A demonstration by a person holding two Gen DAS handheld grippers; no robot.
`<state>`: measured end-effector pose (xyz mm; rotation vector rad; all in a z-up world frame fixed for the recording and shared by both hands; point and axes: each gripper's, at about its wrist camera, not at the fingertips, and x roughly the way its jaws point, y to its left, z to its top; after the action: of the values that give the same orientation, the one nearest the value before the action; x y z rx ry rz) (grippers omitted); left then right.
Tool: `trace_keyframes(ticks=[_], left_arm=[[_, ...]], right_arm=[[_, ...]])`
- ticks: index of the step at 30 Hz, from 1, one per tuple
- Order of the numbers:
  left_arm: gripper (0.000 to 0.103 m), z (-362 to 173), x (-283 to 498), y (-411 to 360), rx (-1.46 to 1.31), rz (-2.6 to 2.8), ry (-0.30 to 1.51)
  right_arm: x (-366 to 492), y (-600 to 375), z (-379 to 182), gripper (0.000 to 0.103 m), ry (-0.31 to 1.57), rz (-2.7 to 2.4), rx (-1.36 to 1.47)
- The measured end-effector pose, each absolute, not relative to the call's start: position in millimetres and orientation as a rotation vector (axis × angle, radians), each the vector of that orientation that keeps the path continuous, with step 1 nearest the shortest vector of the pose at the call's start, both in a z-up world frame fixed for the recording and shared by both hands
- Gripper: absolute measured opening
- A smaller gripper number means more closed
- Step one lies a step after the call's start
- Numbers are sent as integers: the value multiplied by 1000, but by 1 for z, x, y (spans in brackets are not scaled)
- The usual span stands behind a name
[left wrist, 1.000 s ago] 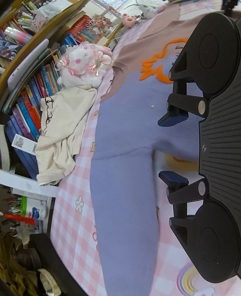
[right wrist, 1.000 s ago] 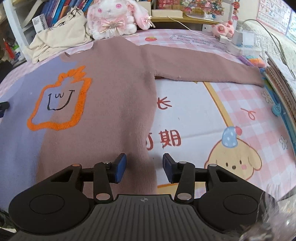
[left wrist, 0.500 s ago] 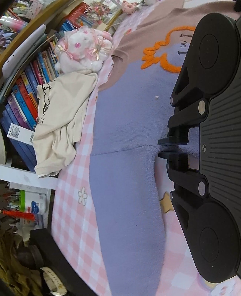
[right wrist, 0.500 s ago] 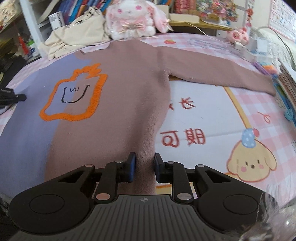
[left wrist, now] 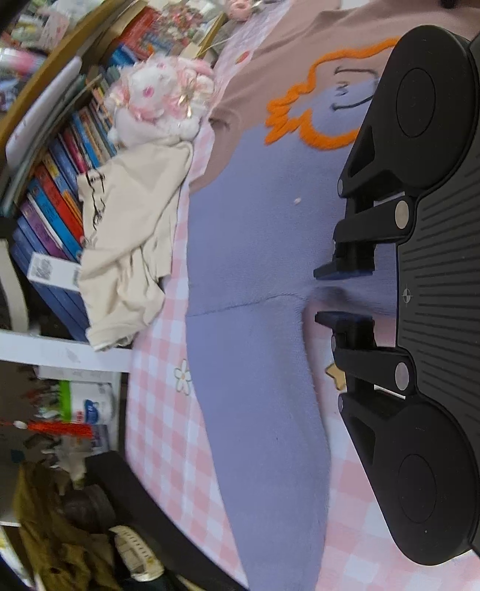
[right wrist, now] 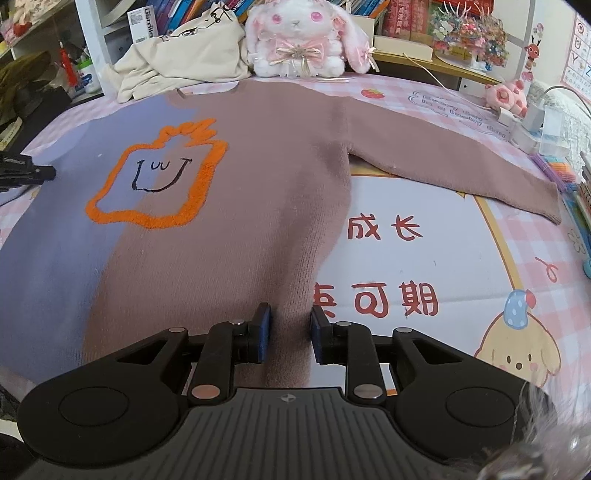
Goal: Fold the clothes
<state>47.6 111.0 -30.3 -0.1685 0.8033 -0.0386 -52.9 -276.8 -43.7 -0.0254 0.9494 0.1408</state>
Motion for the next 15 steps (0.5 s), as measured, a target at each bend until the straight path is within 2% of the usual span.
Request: trace_keyframes(ticks=[1, 4, 6, 10, 13, 15], left_arm=[[26, -28, 41, 109, -158, -41, 796], [46, -22, 13, 103, -138, -44, 776], [67, -18, -6, 99, -131, -31, 766], [75, -11, -40, 83, -27, 85, 727], [79, -7, -53, 76, -23, 70, 740], [85, -7, -56, 73, -33, 50, 766]], right_arm=[[-53, -277, -44, 23, 950, 147, -29], [-53, -276, -44, 23, 947, 154, -40], [-53, -276, -44, 23, 947, 158, -45], [-54, -277, -44, 23, 945, 161, -38], [-55, -278, -45, 24, 939, 159, -29], [-56, -280, -46, 24, 932, 158, -21]])
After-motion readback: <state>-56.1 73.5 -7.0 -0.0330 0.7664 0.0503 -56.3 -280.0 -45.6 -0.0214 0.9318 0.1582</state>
